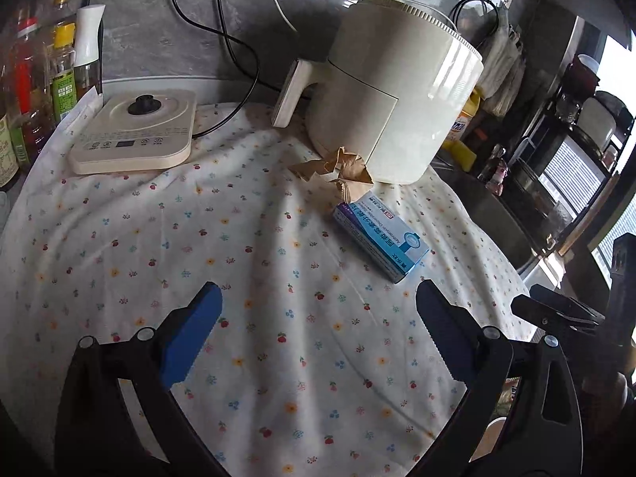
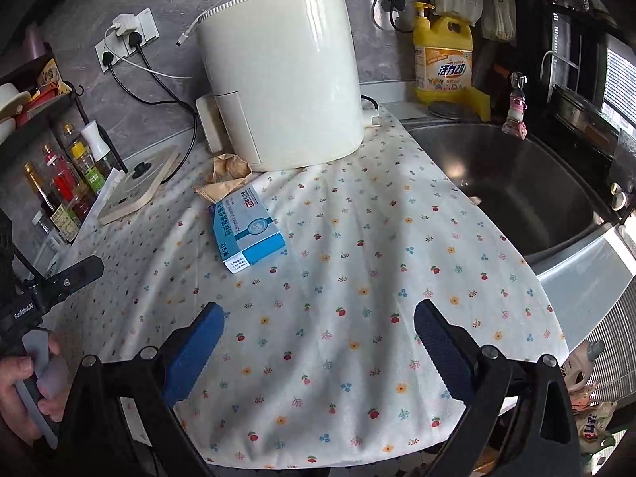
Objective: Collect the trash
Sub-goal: 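Return both tools to the counter toward the blue medicine box and brown bag, then grasp the blue medicine box with the right gripper while the left gripper grasps the brown paper bag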
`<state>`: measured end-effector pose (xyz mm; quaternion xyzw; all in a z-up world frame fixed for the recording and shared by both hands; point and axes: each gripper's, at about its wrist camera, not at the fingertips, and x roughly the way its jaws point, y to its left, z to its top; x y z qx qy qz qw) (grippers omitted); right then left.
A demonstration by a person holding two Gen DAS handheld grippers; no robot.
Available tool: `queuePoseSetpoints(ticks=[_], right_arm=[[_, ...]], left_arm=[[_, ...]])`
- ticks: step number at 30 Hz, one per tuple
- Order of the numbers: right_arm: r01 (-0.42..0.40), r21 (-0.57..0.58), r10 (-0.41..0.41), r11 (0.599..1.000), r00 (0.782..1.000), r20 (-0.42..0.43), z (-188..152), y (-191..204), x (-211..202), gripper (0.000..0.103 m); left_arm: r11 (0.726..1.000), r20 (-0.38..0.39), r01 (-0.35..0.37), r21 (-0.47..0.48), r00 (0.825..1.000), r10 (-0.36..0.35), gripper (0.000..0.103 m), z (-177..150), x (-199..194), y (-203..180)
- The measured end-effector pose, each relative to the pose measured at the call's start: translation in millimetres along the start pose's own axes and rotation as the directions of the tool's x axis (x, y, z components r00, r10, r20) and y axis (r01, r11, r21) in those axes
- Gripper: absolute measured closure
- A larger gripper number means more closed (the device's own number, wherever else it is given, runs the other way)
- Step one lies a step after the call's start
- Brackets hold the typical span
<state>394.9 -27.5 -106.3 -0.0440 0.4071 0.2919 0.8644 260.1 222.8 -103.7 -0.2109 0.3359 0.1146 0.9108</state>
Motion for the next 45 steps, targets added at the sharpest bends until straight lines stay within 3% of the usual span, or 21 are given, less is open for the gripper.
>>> queuePoseSetpoints(ticks=[17, 18, 19, 20, 25, 36, 42, 45], right_arm=[[-0.101, -0.151, 0.082, 0.983, 0.988, -0.129, 48.0, 71.4, 113.3, 0.018], [-0.099, -0.165, 0.077, 0.981, 0.988, -0.135, 48.2, 74.7, 119.9, 0.021], [-0.099, -0.174, 0.073, 0.980, 0.986, -0.148, 48.1, 76.2, 126.4, 0.038], [-0.108, -0.176, 0.078, 0.978, 0.982, -0.172, 47.9, 76.6, 132.5, 0.037], [-0.140, -0.139, 0.115, 0.980, 0.978, -0.174, 47.5, 68.6, 124.1, 0.038], [-0.039, -0.050, 0.031, 0.998, 0.989, -0.145, 33.3, 21.7, 87.3, 0.038], [0.026, 0.015, -0.024, 1.000, 0.994, -0.108, 31.2, -9.0, 63.2, 0.038], [0.052, 0.034, -0.049, 0.998, 0.994, -0.094, 29.2, -21.3, 51.7, 0.038]], left_arm=[[0.999, -0.011, -0.036, -0.032, 0.999, 0.036, 0.006, 35.5, 31.7, 51.7], [0.999, -0.012, -0.029, -0.031, 1.000, 0.029, 0.006, 38.0, 34.5, 52.0], [0.999, -0.013, -0.021, -0.031, 1.000, 0.021, 0.006, 40.2, 37.4, 51.7], [1.000, -0.014, -0.012, -0.029, 1.000, 0.012, 0.006, 42.5, 40.5, 50.9], [0.999, -0.019, 0.043, -0.011, 0.999, -0.043, 0.008, 54.5, 57.9, 38.4], [0.986, -0.088, 0.157, 0.061, 0.985, -0.151, 0.022, 70.2, 108.0, -5.7], [0.982, -0.152, 0.145, 0.119, 0.980, -0.127, 0.035, 67.2, 139.3, -25.5], [0.983, -0.167, 0.102, 0.151, 0.983, -0.076, 0.051, 63.1, 151.3, -31.6]])
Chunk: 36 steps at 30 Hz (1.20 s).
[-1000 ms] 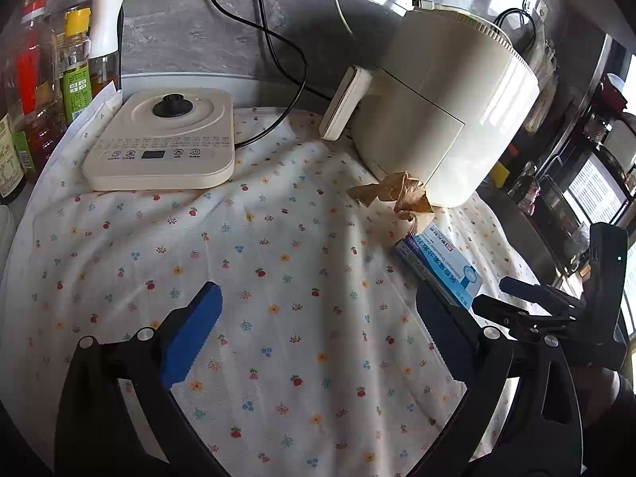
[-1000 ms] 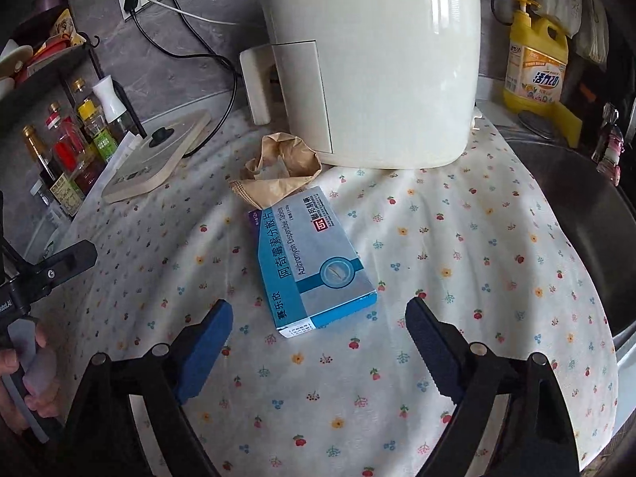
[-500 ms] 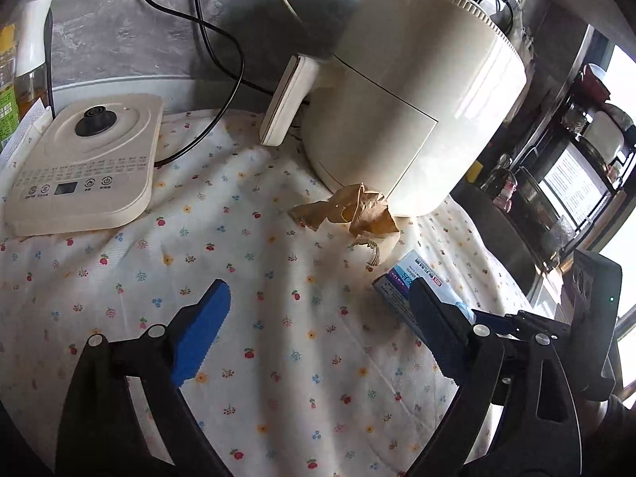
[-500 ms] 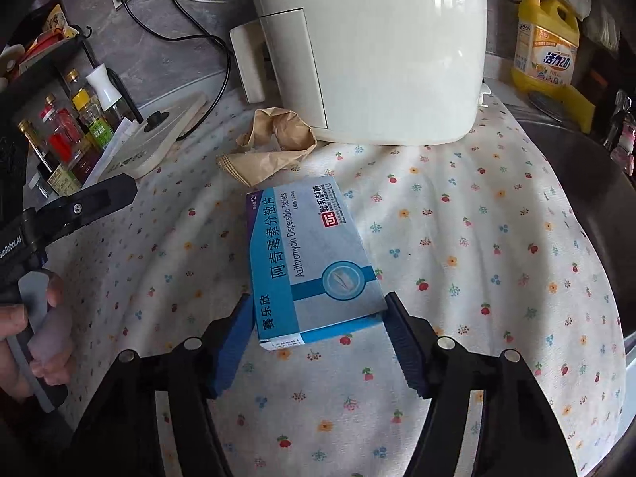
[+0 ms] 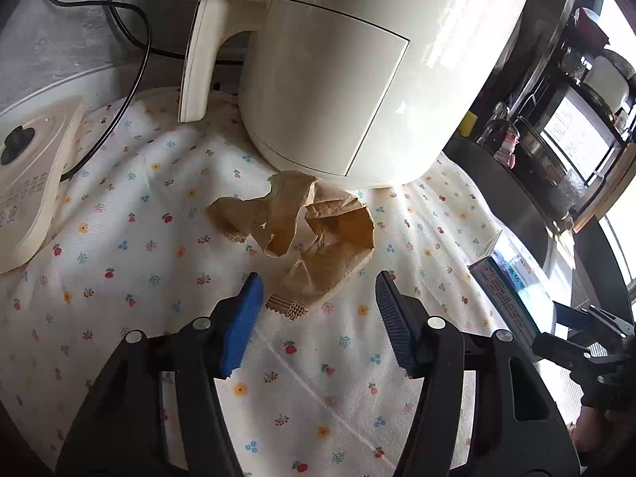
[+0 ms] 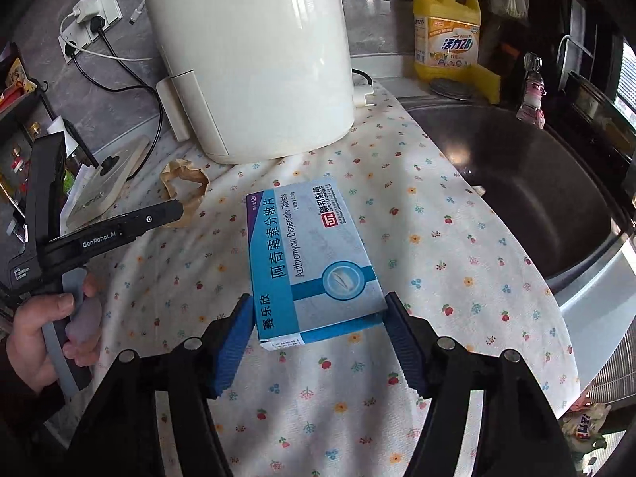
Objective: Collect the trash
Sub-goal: 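Grasp the blue medicine box with the right gripper while the left gripper grasps the brown paper bag, then carry the box and bag over the white bucket and open both grippers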
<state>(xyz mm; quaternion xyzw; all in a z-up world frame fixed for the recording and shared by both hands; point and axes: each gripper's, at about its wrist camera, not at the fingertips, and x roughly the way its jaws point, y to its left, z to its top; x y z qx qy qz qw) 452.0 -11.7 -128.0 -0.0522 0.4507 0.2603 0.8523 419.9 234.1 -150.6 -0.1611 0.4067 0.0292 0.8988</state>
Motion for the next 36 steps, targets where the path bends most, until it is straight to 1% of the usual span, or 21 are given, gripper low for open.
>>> queuePoseSetpoints(ticks=[1, 2, 3, 4, 7, 12, 14, 21, 25, 31, 36], right_arm=[[0.007, 0.010, -0.007, 1.000, 1.000, 0.003, -1.6, -4.7, -3.1, 0.038], [0.013, 0.019, -0.013, 1.000, 1.000, 0.005, -3.6, -9.5, -6.4, 0.038], [0.018, 0.026, -0.018, 0.999, 1.000, 0.008, -5.1, -12.8, -9.0, 0.038], [0.022, 0.032, -0.023, 0.999, 1.000, 0.010, -6.9, -15.7, -11.5, 0.038], [0.028, 0.048, -0.029, 0.998, 0.999, 0.014, -13.8, -22.9, -18.0, 0.038], [0.020, 0.066, -0.022, 0.998, 0.999, 0.023, -27.4, -32.7, -31.1, 0.038], [0.011, 0.066, -0.014, 0.998, 0.999, 0.035, -33.8, -34.8, -39.6, 0.038], [-0.016, 0.077, 0.011, 0.997, 0.998, 0.066, -65.6, -54.0, -78.4, 0.038], [-0.015, 0.091, 0.009, 0.996, 0.998, 0.065, -91.8, -74.8, -106.7, 0.038], [0.007, 0.147, -0.021, 0.989, 0.996, 0.091, -136.7, -115.9, -150.9, 0.038], [0.033, 0.211, -0.054, 0.977, 0.994, 0.097, -178.7, -156.0, -184.5, 0.038]], left_arm=[[1.000, -0.009, -0.011, 0.001, 1.000, 0.011, 0.066, -0.4, 3.4, -0.2], [1.000, -0.018, -0.009, -0.006, 1.000, 0.009, 0.079, -0.9, 5.5, 0.0], [1.000, -0.024, -0.007, -0.008, 1.000, 0.006, 0.083, -1.7, 6.7, -0.5], [1.000, -0.024, -0.012, -0.002, 1.000, 0.012, 0.092, -2.9, 6.1, -2.2], [1.000, -0.003, -0.020, -0.003, 1.000, 0.020, 0.098, -7.1, -1.1, -6.8], [1.000, 0.049, -0.009, -0.015, 0.999, 0.010, 0.098, -18.2, -26.6, -18.5], [1.000, 0.064, -0.001, -0.014, 0.998, 0.002, 0.100, -24.6, -38.4, -27.4], [1.000, 0.091, 0.001, 0.005, 0.996, -0.002, 0.100, -53.3, -67.6, -75.0], [1.000, 0.085, 0.016, 0.018, 0.996, -0.017, 0.100, -72.7, -83.2, -113.1], [0.992, 0.056, 0.057, 0.113, 0.996, -0.063, 0.100, -106.2, -100.2, -182.1], [0.979, 0.021, 0.110, 0.174, 0.993, -0.116, 0.100, -134.4, -104.5, -241.2]])
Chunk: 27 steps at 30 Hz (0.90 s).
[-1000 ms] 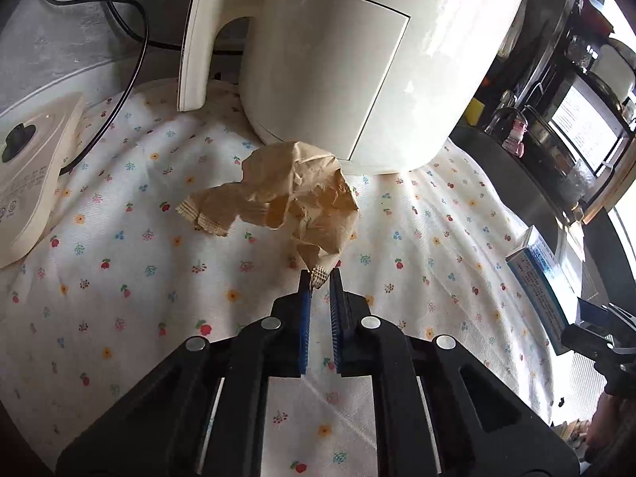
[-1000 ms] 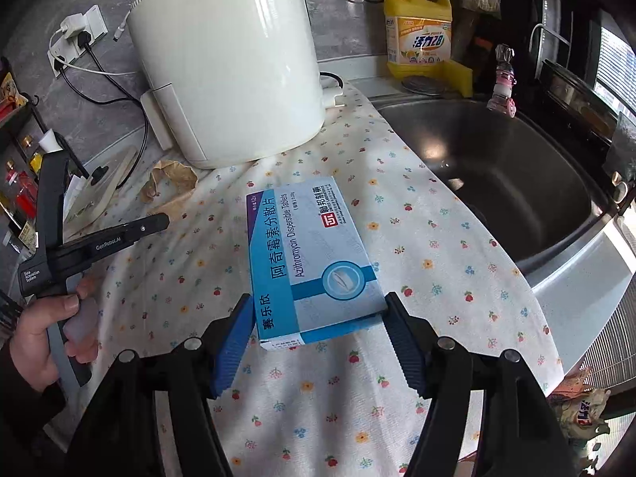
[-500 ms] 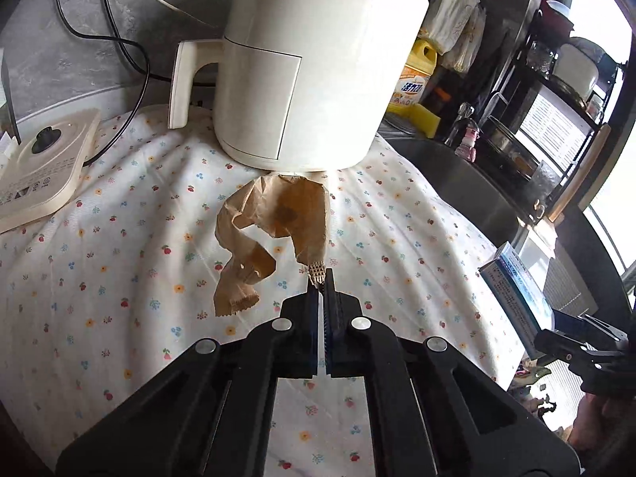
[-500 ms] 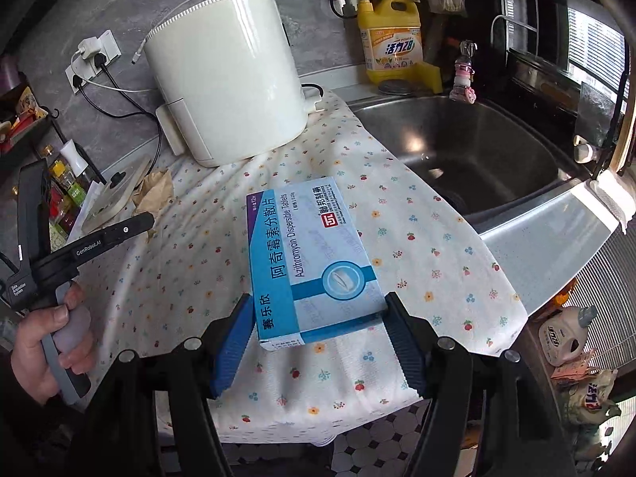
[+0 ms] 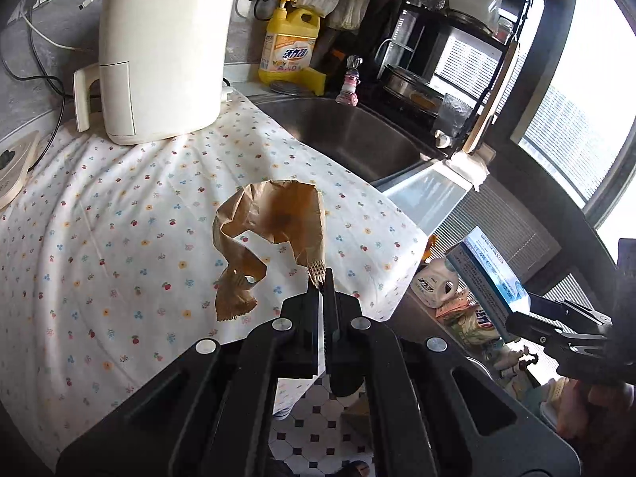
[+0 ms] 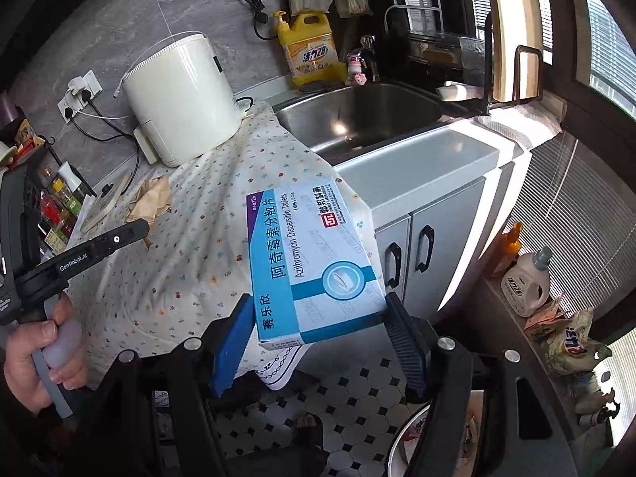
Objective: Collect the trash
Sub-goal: 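Carry the box and bag over the white bucket and open both grippers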
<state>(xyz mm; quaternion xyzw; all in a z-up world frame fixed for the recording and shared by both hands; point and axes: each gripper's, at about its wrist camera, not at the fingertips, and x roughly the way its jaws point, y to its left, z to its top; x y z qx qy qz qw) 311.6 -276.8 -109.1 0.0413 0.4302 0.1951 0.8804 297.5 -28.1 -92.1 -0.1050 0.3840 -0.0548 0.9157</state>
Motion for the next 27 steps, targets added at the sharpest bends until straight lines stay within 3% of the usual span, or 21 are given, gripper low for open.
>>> queuePoseSetpoints(ticks=[7, 15, 20, 27], right_arm=[[0.068, 0.093, -0.068, 0.993, 0.998, -0.009, -48.5, -73.1, -38.6, 0.038], [0.132, 0.196, -0.127, 0.972, 0.991, -0.037, -110.8, -135.6, -73.7, 0.038], [0.171, 0.237, -0.162, 0.956, 0.985, -0.056, -142.0, -167.8, -93.7, 0.038], [0.232, 0.271, -0.214, 0.934, 0.972, -0.094, -180.4, -200.1, -119.6, 0.038]], left_arm=[[0.993, -0.064, 0.089, 0.083, 0.994, -0.084, 0.100, -29.7, 11.2, -83.1], [0.967, -0.155, 0.197, 0.160, 0.973, -0.172, 0.100, -70.7, 30.2, -169.6], [0.949, -0.233, 0.261, 0.175, 0.948, -0.217, 0.100, -107.5, 48.3, -210.9], [0.925, -0.361, 0.348, 0.151, 0.891, -0.276, 0.100, -160.0, 81.8, -250.8]])
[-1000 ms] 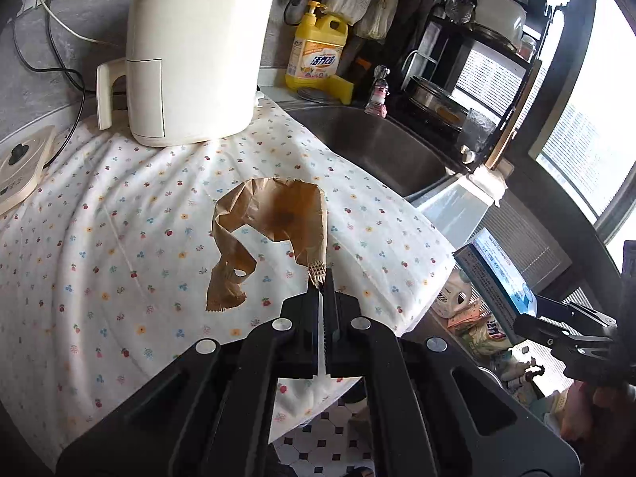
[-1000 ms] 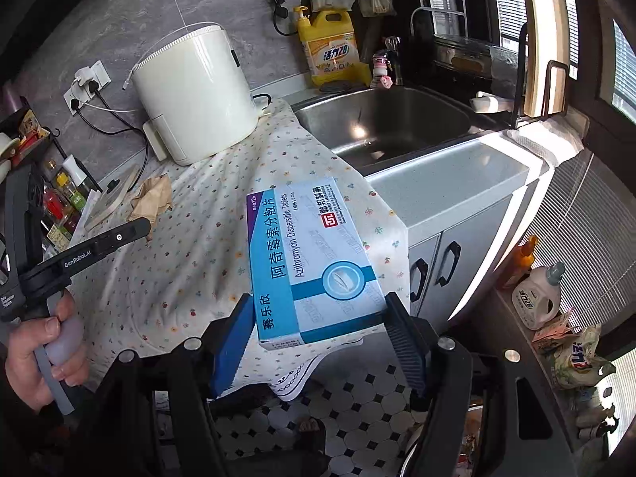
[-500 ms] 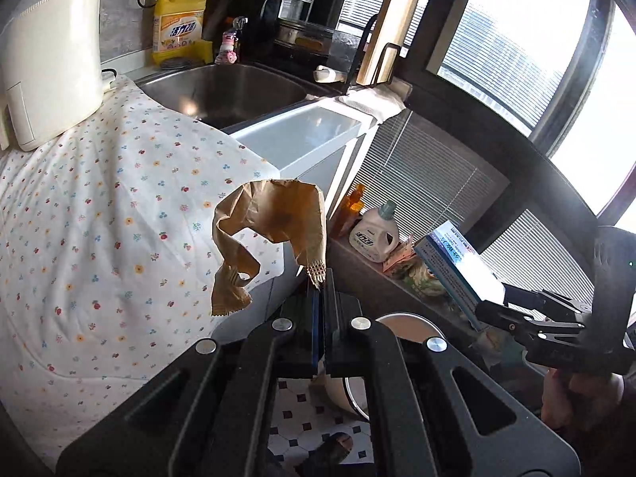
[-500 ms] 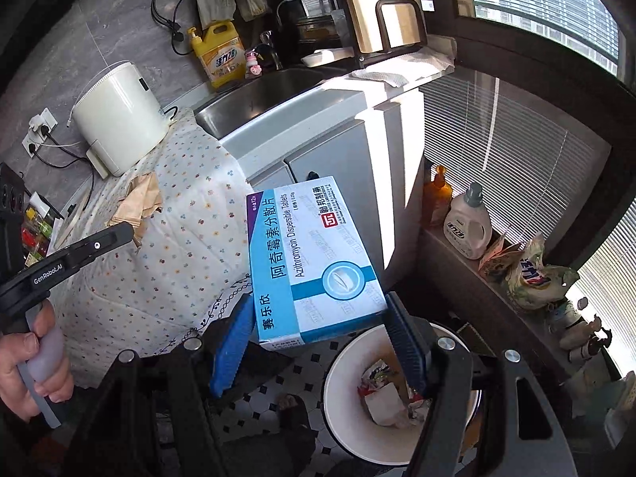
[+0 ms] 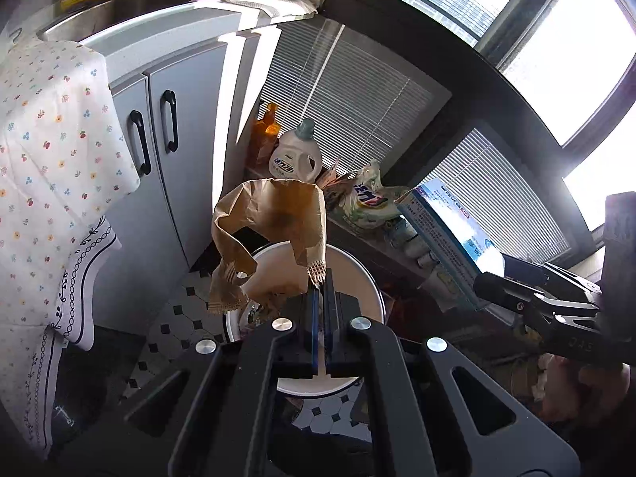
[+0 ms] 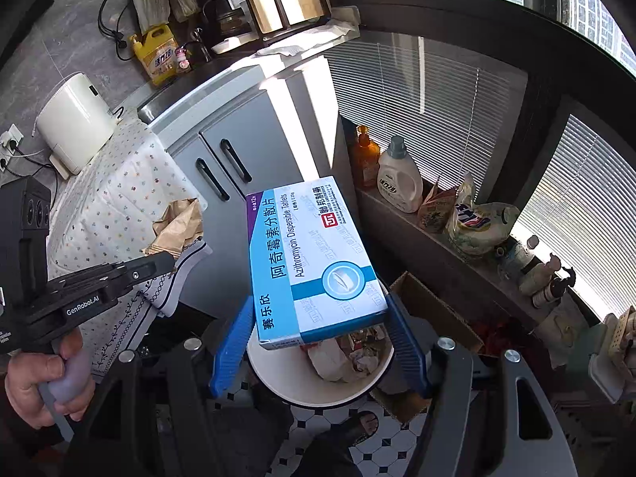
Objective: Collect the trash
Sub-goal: 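Carry the box and bag over the white bucket and open both grippers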
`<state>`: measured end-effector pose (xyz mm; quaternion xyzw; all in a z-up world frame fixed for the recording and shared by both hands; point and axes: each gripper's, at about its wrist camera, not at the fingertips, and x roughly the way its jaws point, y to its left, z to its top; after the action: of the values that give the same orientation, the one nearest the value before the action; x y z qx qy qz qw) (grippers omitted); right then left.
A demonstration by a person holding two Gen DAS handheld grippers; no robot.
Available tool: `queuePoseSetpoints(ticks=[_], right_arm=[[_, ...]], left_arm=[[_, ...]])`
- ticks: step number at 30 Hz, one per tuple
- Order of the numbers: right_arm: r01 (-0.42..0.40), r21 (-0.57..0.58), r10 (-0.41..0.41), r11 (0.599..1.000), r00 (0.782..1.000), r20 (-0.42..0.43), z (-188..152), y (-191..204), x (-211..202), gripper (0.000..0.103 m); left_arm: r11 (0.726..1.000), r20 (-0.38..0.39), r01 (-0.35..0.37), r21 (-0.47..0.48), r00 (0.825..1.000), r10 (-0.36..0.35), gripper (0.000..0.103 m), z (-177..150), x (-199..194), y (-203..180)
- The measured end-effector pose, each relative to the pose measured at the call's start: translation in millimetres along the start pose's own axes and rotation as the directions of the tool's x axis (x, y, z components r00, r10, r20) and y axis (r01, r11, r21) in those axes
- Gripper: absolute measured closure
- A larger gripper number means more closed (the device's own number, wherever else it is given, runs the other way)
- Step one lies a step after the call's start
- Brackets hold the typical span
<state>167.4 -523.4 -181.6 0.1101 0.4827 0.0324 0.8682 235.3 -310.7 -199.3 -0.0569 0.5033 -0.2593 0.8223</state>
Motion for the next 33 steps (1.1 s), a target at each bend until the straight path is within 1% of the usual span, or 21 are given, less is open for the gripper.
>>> queuePoseSetpoints(ticks=[3, 6, 9, 10, 11, 12, 13, 14, 18, 20, 23, 26, 27, 29, 30, 31, 33], right_arm=[[0.023, 0.010, -0.022, 1.000, 1.000, -0.016, -10.0, -12.9, -2.8, 0.038], [0.042, 0.021, -0.041, 0.999, 0.999, -0.027, -17.6, -22.5, -4.6, 0.038], [0.053, 0.033, -0.052, 0.998, 0.998, -0.033, -22.2, -29.0, -6.4, 0.038], [0.056, 0.036, -0.055, 0.998, 0.998, -0.037, -23.7, -30.7, -6.6, 0.038], [0.059, 0.038, -0.057, 0.998, 0.998, -0.041, -23.9, -31.3, -5.5, 0.038], [0.060, 0.038, -0.058, 0.997, 0.997, -0.045, -24.7, -31.9, -4.6, 0.038], [0.060, 0.037, -0.058, 0.998, 0.997, -0.049, -25.1, -31.8, -3.5, 0.038], [0.059, 0.035, -0.057, 0.998, 0.997, -0.052, -25.5, -32.0, -2.5, 0.038], [0.043, 0.036, -0.041, 0.998, 0.997, -0.060, -23.9, -29.5, 5.2, 0.038], [0.029, 0.033, -0.027, 0.999, 0.998, -0.061, -21.4, -26.0, 9.8, 0.038], [0.000, 0.015, 0.001, 1.000, 0.998, -0.058, -15.5, -16.2, 17.5, 0.038], [-0.032, -0.004, 0.031, 0.999, 0.998, -0.058, -10.7, -5.9, 28.0, 0.037], [-0.049, -0.014, 0.048, 0.999, 0.997, -0.062, -10.2, -2.4, 32.6, 0.035], [-0.070, -0.022, 0.067, 0.997, 0.992, -0.105, -10.2, 4.1, 45.7, 0.026], [-0.063, -0.018, 0.060, 0.998, 0.991, -0.118, -10.7, 5.5, 50.5, 0.018], [-0.053, -0.011, 0.051, 0.999, 0.992, -0.118, -11.3, 5.7, 53.2, 0.014], [-0.063, 0.003, 0.063, 0.998, 0.991, -0.120, -12.8, 4.4, 57.6, 0.013]], left_arm=[[0.999, -0.054, 0.042, 0.002, 0.998, -0.042, 0.100, -11.5, 24.4, -11.7], [0.997, -0.117, 0.074, 0.007, 0.990, -0.073, 0.100, -19.0, 47.7, -20.6], [0.995, -0.157, 0.098, -0.003, 0.983, -0.097, 0.096, -23.9, 63.1, -25.3], [0.995, -0.164, 0.098, 0.000, 0.982, -0.096, 0.092, -24.9, 66.4, -27.0], [0.996, -0.169, 0.094, 0.003, 0.981, -0.092, 0.084, -25.8, 68.0, -27.5], [0.995, -0.168, 0.096, 0.000, 0.981, -0.095, 0.080, -26.2, 68.1, -27.3], [0.995, -0.162, 0.097, -0.007, 0.982, -0.097, 0.070, -26.2, 66.7, -25.4], [0.996, -0.154, 0.091, -0.011, 0.984, -0.091, 0.064, -25.8, 64.2, -23.3], [0.999, -0.121, 0.045, -0.031, 0.992, -0.048, 0.054, -19.8, 50.2, -9.3], [0.999, -0.095, 0.016, -0.045, 0.995, -0.020, 0.044, -16.1, 38.5, 0.0], [0.998, -0.055, -0.031, -0.062, 0.998, 0.028, 0.035, -12.1, 18.3, 14.9], [0.992, -0.022, -0.079, -0.098, 0.997, 0.077, 0.030, -11.6, -2.5, 29.8], [0.989, -0.013, -0.095, -0.111, 0.995, 0.094, 0.030, -11.7, -9.0, 35.6], [0.982, 0.001, -0.133, -0.132, 0.991, 0.134, 0.029, -13.4, -22.0, 44.6], [0.978, 0.006, -0.153, -0.145, 0.988, 0.155, 0.029, -15.2, -28.7, 49.9], [0.972, 0.011, -0.171, -0.159, 0.985, 0.174, 0.029, -17.3, -35.7, 54.5], [0.960, 0.018, -0.211, -0.182, 0.976, 0.218, 0.028, -22.2, -49.5, 63.4]])
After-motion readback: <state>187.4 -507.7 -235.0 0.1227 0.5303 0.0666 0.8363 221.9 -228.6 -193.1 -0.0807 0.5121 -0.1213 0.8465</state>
